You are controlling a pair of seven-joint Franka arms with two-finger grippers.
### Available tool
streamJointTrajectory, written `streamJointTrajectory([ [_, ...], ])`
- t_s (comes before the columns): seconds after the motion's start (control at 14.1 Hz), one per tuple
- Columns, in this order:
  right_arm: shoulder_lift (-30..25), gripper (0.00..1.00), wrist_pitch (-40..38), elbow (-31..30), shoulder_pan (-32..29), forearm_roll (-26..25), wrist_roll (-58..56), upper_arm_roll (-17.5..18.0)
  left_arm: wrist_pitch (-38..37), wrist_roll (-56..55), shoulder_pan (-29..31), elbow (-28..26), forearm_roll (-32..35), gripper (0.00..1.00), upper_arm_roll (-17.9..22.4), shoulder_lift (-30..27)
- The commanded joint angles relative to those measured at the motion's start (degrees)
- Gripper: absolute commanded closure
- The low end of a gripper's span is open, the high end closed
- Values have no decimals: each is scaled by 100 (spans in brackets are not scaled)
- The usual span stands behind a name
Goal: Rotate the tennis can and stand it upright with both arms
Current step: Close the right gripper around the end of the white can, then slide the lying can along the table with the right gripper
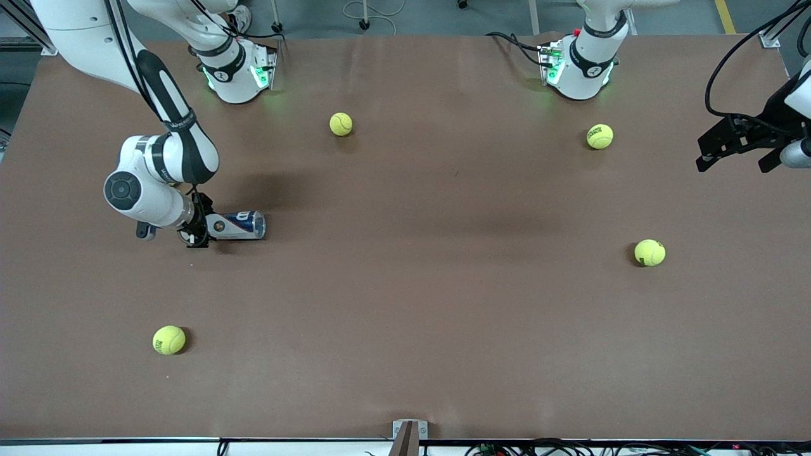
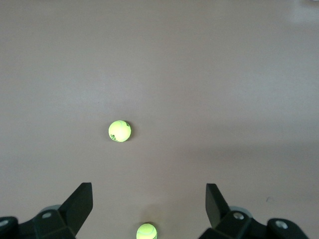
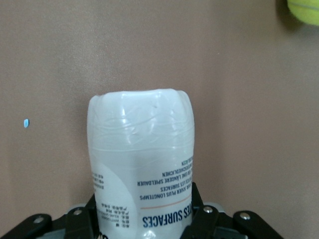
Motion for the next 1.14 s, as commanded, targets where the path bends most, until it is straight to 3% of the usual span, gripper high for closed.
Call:
streamJointTrajectory([
  [0.0,-71,34,-263,55,23,-15,27,37,-27,-39,-7,-52,79,0,-26,-70],
  [0.43,-282,33,-1362,688,444,573,150,134,-27,-39,-7,-43,87,0,-26,-70],
  [0.78,-282,33,-1293,1013,1419,661,1010,125,-36,-31,-7,-43,87,0,-26,-70],
  [1.06,-99,32,-1284,1636,2377,670,2090,125,-36,-22,-7,-43,79,0,-26,-70],
])
